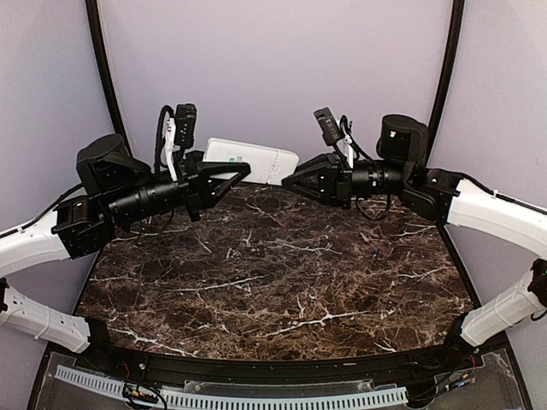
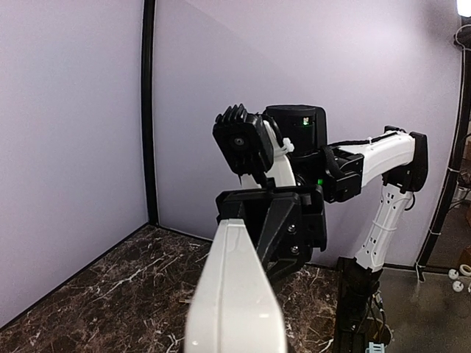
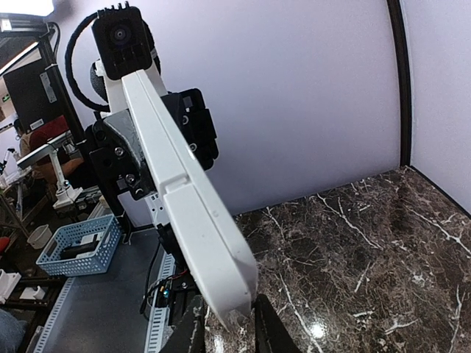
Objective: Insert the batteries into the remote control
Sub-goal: Remove the battery cover from the remote control.
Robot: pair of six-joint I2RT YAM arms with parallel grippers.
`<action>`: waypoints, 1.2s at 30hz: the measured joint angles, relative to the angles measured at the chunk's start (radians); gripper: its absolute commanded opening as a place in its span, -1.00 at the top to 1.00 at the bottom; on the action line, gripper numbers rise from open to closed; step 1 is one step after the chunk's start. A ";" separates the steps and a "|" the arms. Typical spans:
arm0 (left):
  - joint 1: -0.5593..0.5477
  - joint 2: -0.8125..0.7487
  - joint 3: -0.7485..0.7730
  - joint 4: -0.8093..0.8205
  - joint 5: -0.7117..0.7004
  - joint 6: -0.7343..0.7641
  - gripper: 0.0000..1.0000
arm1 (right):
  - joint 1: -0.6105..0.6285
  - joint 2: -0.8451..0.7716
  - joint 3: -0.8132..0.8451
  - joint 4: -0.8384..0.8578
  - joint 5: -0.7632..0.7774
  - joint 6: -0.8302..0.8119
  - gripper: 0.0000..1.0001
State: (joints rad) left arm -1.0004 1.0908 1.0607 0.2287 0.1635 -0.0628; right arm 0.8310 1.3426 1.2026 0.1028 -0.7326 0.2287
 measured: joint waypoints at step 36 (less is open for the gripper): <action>0.003 0.006 -0.023 -0.053 -0.092 0.029 1.00 | -0.013 0.043 0.037 0.000 -0.038 0.029 1.00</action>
State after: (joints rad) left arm -0.9970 1.0973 1.0382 0.1761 0.0719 -0.0334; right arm 0.8181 1.3861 1.2400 0.1028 -0.7704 0.2573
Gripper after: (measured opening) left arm 0.138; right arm 0.077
